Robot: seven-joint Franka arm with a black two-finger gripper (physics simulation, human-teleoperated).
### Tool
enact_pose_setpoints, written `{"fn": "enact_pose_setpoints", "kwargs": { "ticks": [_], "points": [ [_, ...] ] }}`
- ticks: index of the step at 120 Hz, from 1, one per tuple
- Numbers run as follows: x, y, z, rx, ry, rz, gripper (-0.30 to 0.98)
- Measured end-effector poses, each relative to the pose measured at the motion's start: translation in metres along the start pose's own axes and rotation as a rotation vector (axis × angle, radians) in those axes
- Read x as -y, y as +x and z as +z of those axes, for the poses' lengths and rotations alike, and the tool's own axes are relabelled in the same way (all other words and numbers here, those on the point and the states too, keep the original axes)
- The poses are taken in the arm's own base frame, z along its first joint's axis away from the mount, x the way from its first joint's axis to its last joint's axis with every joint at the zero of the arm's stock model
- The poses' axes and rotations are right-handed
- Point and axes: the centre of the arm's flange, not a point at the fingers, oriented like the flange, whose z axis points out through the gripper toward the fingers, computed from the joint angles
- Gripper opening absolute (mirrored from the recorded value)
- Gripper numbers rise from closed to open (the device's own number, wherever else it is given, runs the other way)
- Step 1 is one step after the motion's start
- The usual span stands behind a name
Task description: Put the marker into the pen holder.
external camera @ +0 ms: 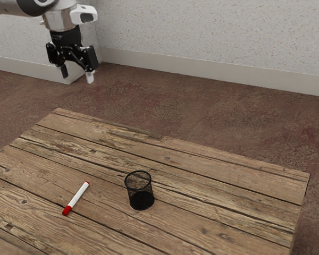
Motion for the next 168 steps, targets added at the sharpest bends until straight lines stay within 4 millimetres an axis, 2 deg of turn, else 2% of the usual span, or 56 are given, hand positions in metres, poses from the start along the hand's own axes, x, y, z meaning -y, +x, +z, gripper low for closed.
{"fn": "enact_pose_setpoints", "kwargs": {
  "ticks": [12,20,26,33,39,44,49,55,60,67,72,80,90,99,111,127,144,168],
  "points": [
    [0.013,-0.001,0.0,0.005,0.0,-0.025,0.69],
    [0.021,0.0,-0.018,-0.026,0.011,-0.04,0.69],
    [0.024,0.014,-0.003,0.001,0.04,-0.044,0.69],
    [0.028,0.042,0.048,0.087,0.068,-0.049,0.68],
    [0.053,0.061,0.099,0.171,0.077,-0.087,0.68],
    [0.074,0.069,0.142,0.236,0.071,-0.115,0.69],
    [0.084,0.068,0.184,0.295,0.063,-0.125,0.69],
    [0.077,0.062,0.225,0.342,0.052,-0.108,0.69],
    [0.068,0.053,0.251,0.366,0.043,-0.086,0.69],
    [0.057,0.025,0.278,0.38,0.032,-0.056,0.69],
    [0.051,0.012,0.285,0.359,0.028,-0.033,0.69],
    [0.038,0.004,0.29,0.332,0.029,0.005,0.69],
    [0.041,-0.023,0.319,0.371,0.024,0.022,0.69],
    [0.034,-0.048,0.343,0.395,0.016,0.054,0.69],
    [0.026,-0.075,0.36,0.383,0.009,0.095,0.69],
    [0.022,-0.087,0.376,0.36,0.003,0.128,0.69],
    [0.036,-0.088,0.387,0.343,-0.005,0.125,0.69],
    [0.042,-0.103,0.403,0.355,-0.015,0.136,0.69]
  ]
}}
